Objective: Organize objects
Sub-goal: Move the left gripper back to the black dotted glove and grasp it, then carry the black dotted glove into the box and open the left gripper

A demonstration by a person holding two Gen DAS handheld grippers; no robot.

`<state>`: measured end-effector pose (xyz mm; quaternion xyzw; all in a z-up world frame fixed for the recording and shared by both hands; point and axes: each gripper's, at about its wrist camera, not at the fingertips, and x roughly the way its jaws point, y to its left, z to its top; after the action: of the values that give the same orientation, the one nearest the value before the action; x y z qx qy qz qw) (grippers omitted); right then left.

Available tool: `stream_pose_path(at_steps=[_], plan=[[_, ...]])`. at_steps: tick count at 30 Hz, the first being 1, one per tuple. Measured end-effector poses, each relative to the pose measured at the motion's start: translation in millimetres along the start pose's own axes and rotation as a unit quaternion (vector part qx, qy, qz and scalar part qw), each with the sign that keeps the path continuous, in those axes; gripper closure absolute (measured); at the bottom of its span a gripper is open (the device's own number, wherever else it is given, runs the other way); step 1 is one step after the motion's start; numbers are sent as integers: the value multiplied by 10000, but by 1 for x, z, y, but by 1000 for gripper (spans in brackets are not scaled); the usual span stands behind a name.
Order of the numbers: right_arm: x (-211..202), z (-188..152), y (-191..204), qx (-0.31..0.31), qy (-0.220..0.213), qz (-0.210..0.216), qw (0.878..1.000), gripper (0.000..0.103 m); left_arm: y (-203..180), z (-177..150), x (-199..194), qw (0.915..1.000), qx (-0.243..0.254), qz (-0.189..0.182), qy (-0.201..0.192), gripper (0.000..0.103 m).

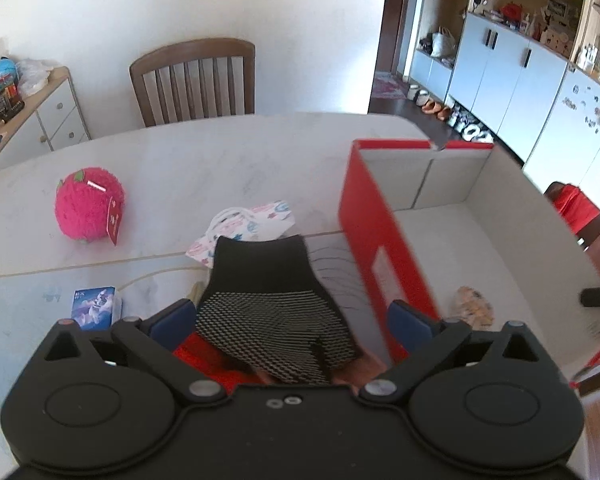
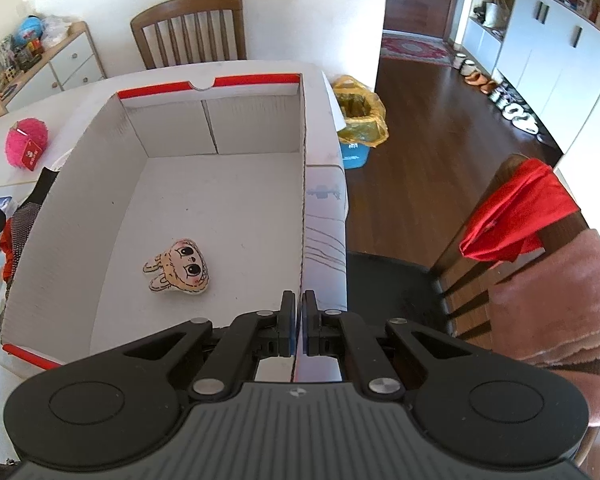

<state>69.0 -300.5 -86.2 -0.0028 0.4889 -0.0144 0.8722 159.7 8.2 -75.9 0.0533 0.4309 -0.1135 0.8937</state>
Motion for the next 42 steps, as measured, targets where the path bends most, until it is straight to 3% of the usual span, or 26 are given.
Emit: stream_pose_path(at_steps=[12, 22, 29, 38, 42], plan=[[5, -3, 5, 139, 93, -242, 9996, 101, 36, 9, 56, 9993, 93, 124, 331, 3], [7, 2, 6, 164, 95, -302, 9994, 101, 54, 10, 85, 9979, -216, -35, 617, 19], [8, 4, 5, 177, 122, -299, 9993, 101, 50, 9, 84, 9978, -212, -273, 573, 51], [9, 3, 5, 170, 111, -282, 9994, 101, 37, 11, 67, 9994, -38, 11, 349, 99], [10, 3, 5, 147, 91, -274, 9995, 101, 32, 12, 50, 10000, -13, 42, 65, 101]])
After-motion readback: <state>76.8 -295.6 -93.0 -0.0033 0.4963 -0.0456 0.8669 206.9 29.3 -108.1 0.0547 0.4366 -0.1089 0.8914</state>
